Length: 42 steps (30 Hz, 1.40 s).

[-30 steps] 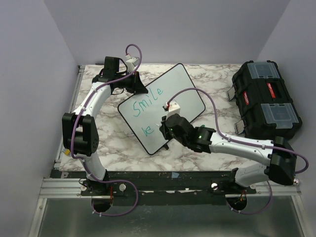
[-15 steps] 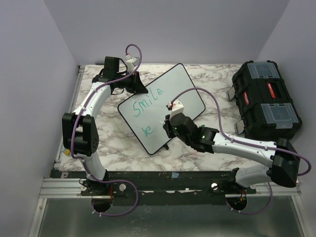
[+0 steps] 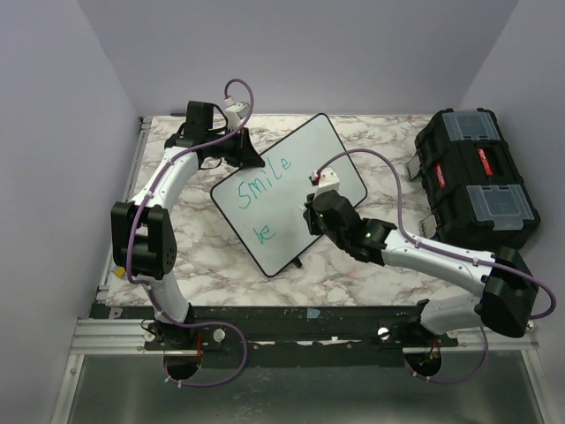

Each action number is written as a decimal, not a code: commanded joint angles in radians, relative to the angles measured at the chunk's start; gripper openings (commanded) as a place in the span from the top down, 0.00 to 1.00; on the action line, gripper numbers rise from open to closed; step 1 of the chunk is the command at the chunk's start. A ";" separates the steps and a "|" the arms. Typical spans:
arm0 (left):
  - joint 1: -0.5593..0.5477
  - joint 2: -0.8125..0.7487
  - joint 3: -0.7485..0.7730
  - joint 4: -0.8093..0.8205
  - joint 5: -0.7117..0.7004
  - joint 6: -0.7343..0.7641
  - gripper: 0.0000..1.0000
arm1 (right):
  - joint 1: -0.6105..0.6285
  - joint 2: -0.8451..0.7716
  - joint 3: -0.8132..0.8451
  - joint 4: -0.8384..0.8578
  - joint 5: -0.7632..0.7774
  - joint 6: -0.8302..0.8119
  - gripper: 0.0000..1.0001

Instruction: Write a sentence on the whiteboard

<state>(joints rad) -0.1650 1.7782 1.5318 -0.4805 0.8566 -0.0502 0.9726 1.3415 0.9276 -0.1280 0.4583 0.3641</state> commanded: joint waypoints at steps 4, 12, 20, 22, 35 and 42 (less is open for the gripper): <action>-0.013 0.001 0.001 0.004 -0.050 0.112 1.00 | -0.049 0.019 0.005 0.021 -0.060 -0.027 0.99; -0.013 0.002 0.002 0.002 -0.052 0.112 1.00 | -0.057 0.034 0.022 0.042 -0.107 -0.030 0.99; -0.013 0.002 0.001 0.000 -0.055 0.113 1.00 | -0.058 0.093 0.048 0.069 -0.147 -0.035 0.99; -0.013 0.001 0.001 0.001 -0.056 0.113 1.00 | -0.058 0.103 0.059 0.075 -0.152 -0.036 0.99; -0.013 0.000 0.002 -0.001 -0.061 0.115 1.00 | -0.058 0.150 0.070 0.075 -0.254 -0.038 0.99; -0.013 0.002 0.004 -0.001 -0.061 0.114 1.00 | -0.058 0.132 0.020 0.062 -0.326 -0.025 0.99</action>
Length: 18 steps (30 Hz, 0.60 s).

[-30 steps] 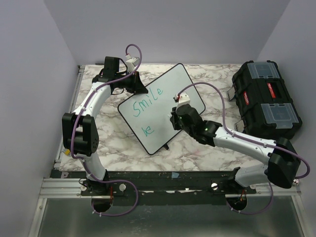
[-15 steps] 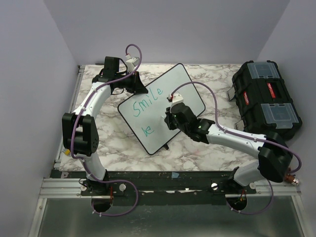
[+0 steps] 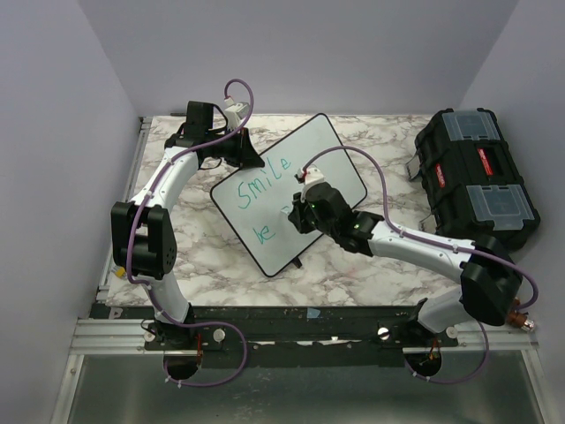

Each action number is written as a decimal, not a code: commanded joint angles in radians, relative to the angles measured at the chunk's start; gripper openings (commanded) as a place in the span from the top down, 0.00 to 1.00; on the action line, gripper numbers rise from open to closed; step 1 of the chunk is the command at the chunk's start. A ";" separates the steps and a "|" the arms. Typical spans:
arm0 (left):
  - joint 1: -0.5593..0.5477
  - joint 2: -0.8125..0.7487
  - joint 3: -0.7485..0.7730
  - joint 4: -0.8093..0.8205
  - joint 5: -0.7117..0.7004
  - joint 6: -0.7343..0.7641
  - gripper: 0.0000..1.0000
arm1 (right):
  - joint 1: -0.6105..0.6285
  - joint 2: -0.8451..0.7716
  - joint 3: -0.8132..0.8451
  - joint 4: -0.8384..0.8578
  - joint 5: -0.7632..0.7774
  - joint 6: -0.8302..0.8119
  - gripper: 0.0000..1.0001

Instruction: Write a sentence on the whiteboard

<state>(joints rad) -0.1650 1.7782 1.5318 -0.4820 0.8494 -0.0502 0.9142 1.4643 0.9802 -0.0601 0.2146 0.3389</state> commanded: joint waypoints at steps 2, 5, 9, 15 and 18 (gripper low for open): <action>-0.013 0.000 0.004 0.001 -0.054 0.115 1.00 | 0.000 0.004 -0.048 -0.013 -0.080 0.005 0.99; -0.013 -0.001 0.002 0.001 -0.054 0.114 1.00 | 0.000 0.002 -0.064 -0.025 -0.061 0.005 0.99; -0.013 0.001 0.001 0.001 -0.054 0.115 1.00 | 0.001 0.005 -0.064 -0.046 -0.023 0.003 1.00; -0.013 -0.001 0.001 0.000 -0.054 0.114 1.00 | 0.000 0.016 -0.049 -0.075 0.052 0.027 0.99; -0.013 -0.003 0.000 0.001 -0.055 0.115 1.00 | -0.001 0.019 -0.044 -0.084 0.074 0.034 0.99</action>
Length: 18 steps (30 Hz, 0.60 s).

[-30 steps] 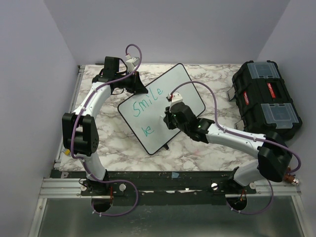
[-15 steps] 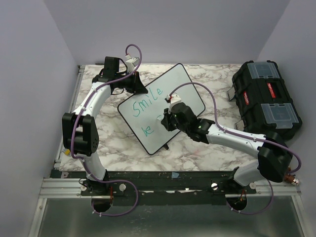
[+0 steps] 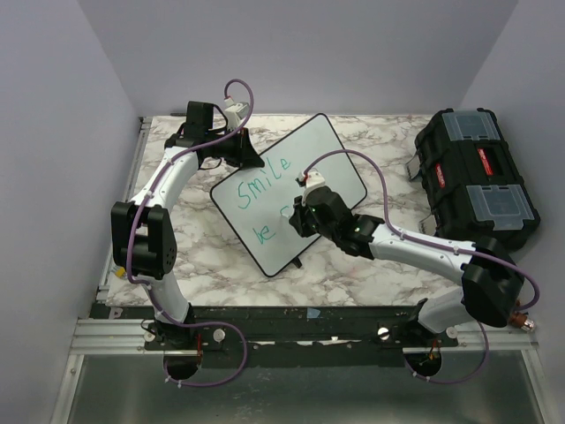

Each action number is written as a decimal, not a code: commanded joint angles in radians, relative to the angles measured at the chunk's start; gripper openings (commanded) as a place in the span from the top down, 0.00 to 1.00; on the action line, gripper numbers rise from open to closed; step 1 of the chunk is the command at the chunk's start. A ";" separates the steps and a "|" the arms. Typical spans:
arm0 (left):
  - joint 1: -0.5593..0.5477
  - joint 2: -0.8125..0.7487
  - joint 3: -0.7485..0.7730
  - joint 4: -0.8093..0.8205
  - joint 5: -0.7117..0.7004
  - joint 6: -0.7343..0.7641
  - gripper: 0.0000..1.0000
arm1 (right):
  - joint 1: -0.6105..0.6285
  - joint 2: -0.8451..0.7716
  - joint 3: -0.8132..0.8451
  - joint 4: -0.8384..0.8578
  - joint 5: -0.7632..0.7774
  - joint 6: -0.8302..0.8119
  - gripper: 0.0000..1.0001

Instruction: Write a sentence on the whiteboard

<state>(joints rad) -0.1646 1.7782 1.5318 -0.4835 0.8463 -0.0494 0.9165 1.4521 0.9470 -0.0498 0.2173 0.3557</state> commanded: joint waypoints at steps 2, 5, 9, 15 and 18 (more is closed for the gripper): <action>-0.013 -0.003 0.000 0.002 -0.052 0.114 1.00 | -0.003 0.030 -0.007 -0.101 0.085 0.019 0.99; -0.013 -0.003 0.001 0.002 -0.051 0.114 1.00 | -0.004 0.024 -0.002 -0.105 0.103 0.022 0.99; -0.013 -0.004 0.000 0.002 -0.051 0.113 1.00 | -0.003 0.033 0.017 -0.099 0.123 0.027 1.00; -0.013 -0.004 0.000 0.001 -0.049 0.115 1.00 | -0.004 0.072 0.080 -0.093 0.135 0.026 0.99; -0.013 -0.007 -0.001 0.001 -0.049 0.115 1.00 | -0.004 0.089 0.104 -0.094 0.135 0.020 0.99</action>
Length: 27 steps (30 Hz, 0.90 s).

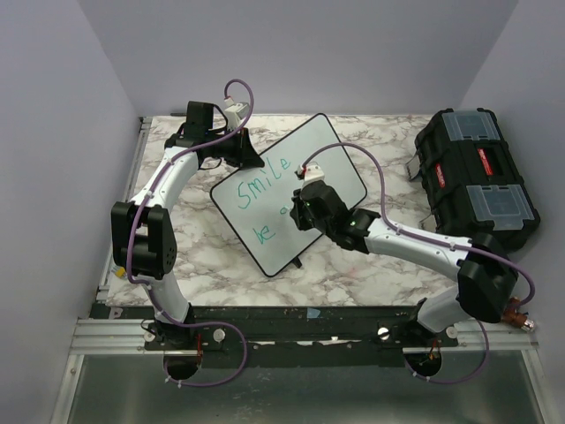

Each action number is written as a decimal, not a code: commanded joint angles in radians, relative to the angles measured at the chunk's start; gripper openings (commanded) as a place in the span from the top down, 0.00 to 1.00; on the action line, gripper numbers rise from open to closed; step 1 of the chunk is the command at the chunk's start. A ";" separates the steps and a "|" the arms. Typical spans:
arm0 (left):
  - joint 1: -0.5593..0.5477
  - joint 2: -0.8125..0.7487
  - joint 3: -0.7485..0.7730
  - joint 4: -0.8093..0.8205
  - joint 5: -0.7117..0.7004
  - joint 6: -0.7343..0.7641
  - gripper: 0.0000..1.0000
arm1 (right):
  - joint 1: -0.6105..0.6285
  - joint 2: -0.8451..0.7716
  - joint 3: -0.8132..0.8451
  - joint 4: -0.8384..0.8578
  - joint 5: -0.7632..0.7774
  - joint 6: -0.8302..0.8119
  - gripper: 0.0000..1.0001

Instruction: Write a sentence on the whiteboard

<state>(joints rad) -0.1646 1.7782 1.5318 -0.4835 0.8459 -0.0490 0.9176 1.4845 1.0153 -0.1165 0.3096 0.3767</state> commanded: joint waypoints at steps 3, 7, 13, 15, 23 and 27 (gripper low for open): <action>-0.013 -0.007 0.000 0.002 -0.049 0.115 1.00 | -0.005 0.065 0.039 -0.032 0.046 -0.002 0.99; -0.012 -0.006 0.001 0.002 -0.047 0.115 1.00 | -0.005 0.060 0.027 -0.038 0.032 0.006 0.99; -0.012 -0.005 -0.001 0.000 -0.047 0.115 1.00 | -0.005 0.030 -0.018 -0.047 -0.013 0.022 0.99; -0.012 -0.005 0.000 0.001 -0.047 0.115 1.00 | -0.004 0.019 -0.038 -0.056 -0.034 0.025 0.99; -0.010 -0.015 -0.005 0.002 -0.047 0.115 1.00 | -0.003 -0.034 -0.097 -0.121 -0.157 0.020 0.99; -0.010 -0.014 -0.003 0.004 -0.045 0.113 1.00 | -0.003 -0.056 -0.105 -0.149 -0.222 0.026 0.99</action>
<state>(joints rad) -0.1646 1.7782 1.5314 -0.4839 0.8459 -0.0490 0.9161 1.4322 0.9401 -0.1692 0.1936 0.3927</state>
